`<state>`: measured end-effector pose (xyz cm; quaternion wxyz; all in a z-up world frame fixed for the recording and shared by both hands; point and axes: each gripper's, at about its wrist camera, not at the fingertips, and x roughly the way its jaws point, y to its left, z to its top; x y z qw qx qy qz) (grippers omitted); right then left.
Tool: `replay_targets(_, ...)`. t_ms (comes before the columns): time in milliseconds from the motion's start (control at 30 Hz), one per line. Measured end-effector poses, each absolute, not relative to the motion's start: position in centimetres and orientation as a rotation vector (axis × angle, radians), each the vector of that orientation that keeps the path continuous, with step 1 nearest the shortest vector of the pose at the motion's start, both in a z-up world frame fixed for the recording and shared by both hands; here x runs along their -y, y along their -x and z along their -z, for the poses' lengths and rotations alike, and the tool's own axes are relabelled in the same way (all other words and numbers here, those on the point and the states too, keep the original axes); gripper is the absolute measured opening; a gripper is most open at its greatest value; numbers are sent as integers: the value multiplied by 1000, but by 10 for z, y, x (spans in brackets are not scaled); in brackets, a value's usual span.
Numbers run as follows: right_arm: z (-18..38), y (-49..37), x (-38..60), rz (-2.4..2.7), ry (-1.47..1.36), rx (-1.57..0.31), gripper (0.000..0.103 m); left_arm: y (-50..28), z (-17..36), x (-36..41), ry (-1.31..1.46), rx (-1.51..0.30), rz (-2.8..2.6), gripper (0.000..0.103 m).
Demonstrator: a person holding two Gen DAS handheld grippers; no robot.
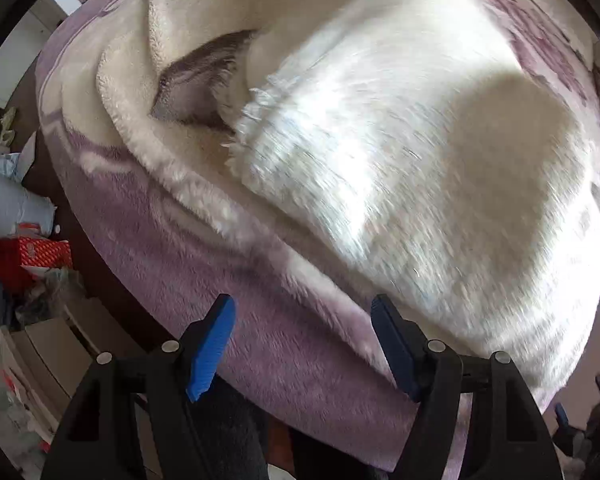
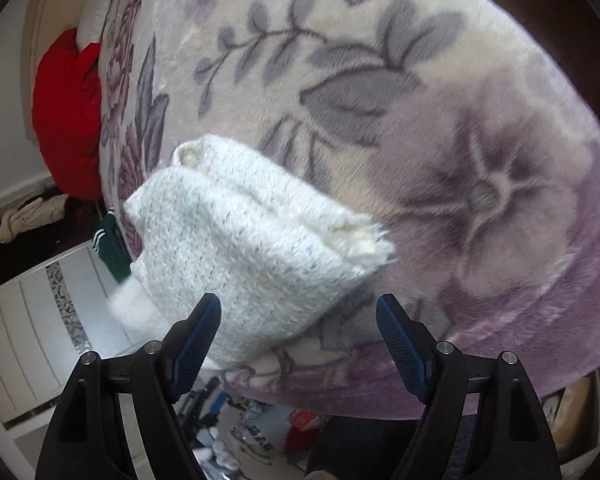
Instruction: Fold large clothes
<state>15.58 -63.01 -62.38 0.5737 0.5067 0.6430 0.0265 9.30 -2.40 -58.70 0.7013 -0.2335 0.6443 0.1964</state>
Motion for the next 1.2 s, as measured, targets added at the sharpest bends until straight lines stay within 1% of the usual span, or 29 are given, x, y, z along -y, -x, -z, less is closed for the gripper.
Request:
replay_targets(33, 624, -152, 628, -81, -1190, -1502, 98, -92, 583, 28, 531, -1433, -410, 69)
replay_targets(67, 624, -150, 622, -102, -1194, -1492, 100, -92, 580, 37, 522, -1435, -385, 69)
replay_targets(233, 664, -143, 582, -211, -1251, -1484, 102, -119, 554, 82, 487, -1360, -203, 69)
replay_targets(300, 690, -143, 565, -221, -1341, -1457, 102, -143, 547, 100, 449, -1330, -127, 69)
replay_targets(333, 695, -144, 562, -217, -1377, -1428, 103, -154, 547, 103, 437, -1318, -111, 69)
replay_targets(400, 707, -149, 557, -208, -1475, -1309, 103, -184, 548, 112, 433, -1299, -56, 69)
replay_targets(467, 709, -158, 550, -223, -1555, -1160, 103, -206, 554, 117, 436, -1286, -13, 69)
replay_targets(533, 711, -168, 541, -227, -1591, -1078, 103, -225, 562, 126, 389, -1288, 21, 69)
replay_targets(567, 713, -173, 535, -224, -1605, -1035, 101, -234, 569, 130, 344, -1295, 27, 69)
replay_targets(600, 713, -177, 531, -210, -1601, -1015, 72, -240, 573, 129, 313, -1305, 20, 69)
replay_targets(633, 714, -180, 527, -160, -1588, -1018, 40, -247, 582, 130, 292, -1320, 18, 70)
replay_targets(667, 717, -178, 526, -121, -1613, -1004, 37, -253, 593, 128, 289, -1336, 16, 78)
replay_targets(700, 715, -170, 527, -50, -1633, -978, 31, -256, 604, 124, 284, -1355, -2, 86)
replay_targets(733, 712, -161, 528, -1, -1644, -957, 28, -262, 612, 119, 286, -1372, -21, 102)
replay_targets(800, 706, -141, 530, 65, -1631, -928, 27, -269, 627, 113, 349, -1394, -18, 103)
replay_targets(867, 710, -124, 528, 70, -1686, -895, 27, -273, 628, 112, 363, -1404, -19, 103)
replay_targets(933, 714, -121, 524, 31, -1730, -884, 33, -272, 619, 110, 362, -1407, -10, 103)
replay_targets(967, 714, -125, 524, 14, -1724, -893, 48, -271, 613, 108, 363, -1404, -1, 103)
replay_targets(1033, 717, -141, 523, -36, -1713, -909, 70, -259, 595, 103, 365, -1377, 16, 103)
replay_targets(1100, 722, -158, 520, -62, -1703, -928, 77, -252, 580, 99, 338, -1345, 16, 103)
replay_targets(1167, 724, -177, 514, -85, -1668, -940, 77, -254, 581, 93, 327, -1344, 10, 103)
replay_targets(1200, 723, -185, 509, -68, -1636, -949, 67, -254, 584, 88, 328, -1351, -2, 103)
